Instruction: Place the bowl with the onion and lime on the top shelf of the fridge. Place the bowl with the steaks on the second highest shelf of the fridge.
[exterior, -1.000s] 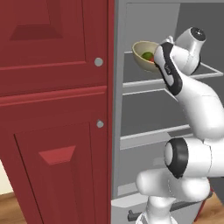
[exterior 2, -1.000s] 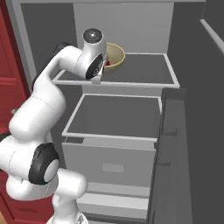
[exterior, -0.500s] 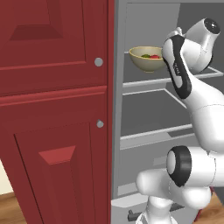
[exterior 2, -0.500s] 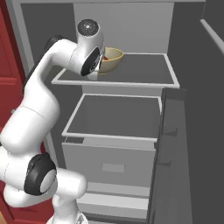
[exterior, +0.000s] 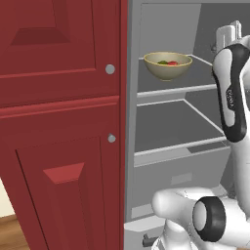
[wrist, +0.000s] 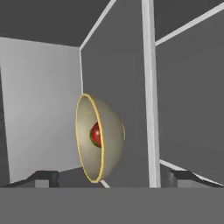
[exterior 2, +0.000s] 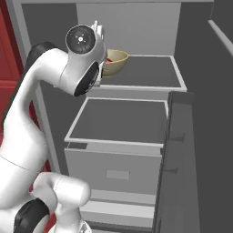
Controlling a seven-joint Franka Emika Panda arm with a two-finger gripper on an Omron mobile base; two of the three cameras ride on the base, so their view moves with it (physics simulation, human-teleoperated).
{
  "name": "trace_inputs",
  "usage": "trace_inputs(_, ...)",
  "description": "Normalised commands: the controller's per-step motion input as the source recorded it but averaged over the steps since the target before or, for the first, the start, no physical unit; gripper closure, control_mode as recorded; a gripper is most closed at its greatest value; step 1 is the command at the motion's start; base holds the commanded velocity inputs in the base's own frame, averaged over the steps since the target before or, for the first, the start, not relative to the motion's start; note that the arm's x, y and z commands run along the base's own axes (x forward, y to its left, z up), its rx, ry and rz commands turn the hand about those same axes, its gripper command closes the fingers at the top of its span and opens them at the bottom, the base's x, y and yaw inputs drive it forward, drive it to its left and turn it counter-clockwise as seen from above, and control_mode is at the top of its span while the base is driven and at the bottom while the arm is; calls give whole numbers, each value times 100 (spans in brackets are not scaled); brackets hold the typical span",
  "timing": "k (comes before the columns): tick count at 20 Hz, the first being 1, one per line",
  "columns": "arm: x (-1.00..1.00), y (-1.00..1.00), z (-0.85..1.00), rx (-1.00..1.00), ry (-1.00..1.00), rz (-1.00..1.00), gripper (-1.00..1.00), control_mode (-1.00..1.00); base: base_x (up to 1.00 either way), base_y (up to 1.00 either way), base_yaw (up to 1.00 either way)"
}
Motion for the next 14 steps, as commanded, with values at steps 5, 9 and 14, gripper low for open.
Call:
trace_inputs(5, -100, -20, -82, -41, 11, 28, -100, -100, 0, 0, 0)
trace_inputs(9, -100, 11, -100, -62, 16, 46, -100, -100, 0, 0, 0)
trace_inputs(14, -90, 49, -94, -60, -9, 32, -100, -100, 0, 0, 0)
